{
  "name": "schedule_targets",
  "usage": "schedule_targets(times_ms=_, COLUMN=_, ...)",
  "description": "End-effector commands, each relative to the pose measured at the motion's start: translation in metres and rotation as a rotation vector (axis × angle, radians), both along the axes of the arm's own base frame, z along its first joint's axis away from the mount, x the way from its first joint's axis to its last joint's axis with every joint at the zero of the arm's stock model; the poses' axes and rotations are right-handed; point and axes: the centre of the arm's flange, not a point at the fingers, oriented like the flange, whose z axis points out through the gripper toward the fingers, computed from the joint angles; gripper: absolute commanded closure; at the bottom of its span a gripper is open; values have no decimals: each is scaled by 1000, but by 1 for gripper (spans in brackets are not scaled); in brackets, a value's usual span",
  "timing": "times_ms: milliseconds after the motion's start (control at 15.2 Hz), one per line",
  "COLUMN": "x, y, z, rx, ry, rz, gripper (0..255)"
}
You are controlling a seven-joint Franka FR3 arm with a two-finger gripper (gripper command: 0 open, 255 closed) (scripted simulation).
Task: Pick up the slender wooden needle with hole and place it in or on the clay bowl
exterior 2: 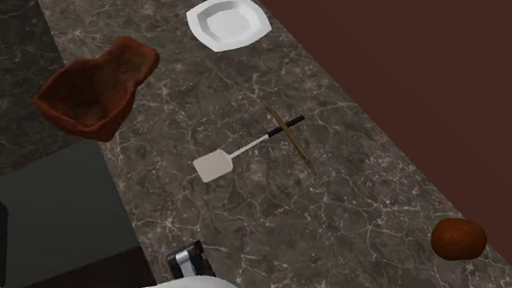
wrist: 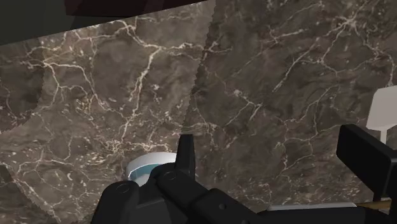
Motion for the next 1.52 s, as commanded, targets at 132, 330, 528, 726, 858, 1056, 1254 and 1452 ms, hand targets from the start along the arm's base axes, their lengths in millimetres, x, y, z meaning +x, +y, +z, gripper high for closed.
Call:
schedule_targets(times_ms=132, x=4, y=26, z=-8, rx=-2, ry=12, rz=-87, gripper=0)
schedule_targets(times_ms=330, x=14, y=63, z=-19, rx=-6, ry=30, rz=-218, gripper=0)
schedule_targets(times_ms=528, x=29, y=99, z=-31, rx=-9, ry=48, rz=-349, gripper=0)
schedule_targets(times_ms=726, x=48, y=133, z=-43, rx=-13, ry=65, rz=-479, gripper=0)
schedule_targets(times_ms=858, x=63, y=154, z=-52, rx=-15, ry=77, rz=-566, gripper=0)
schedule_targets(times_ms=1056, x=88, y=182, z=-65, rx=-19, ry=95, rz=-697, gripper=0)
schedule_targets(times_ms=1254, x=117, y=207, z=-78, rx=-22, ry=113, rz=-828, gripper=0)
schedule_targets(times_ms=1452, x=148, y=229, z=-93, rx=-26, ry=131, rz=-958, gripper=0)
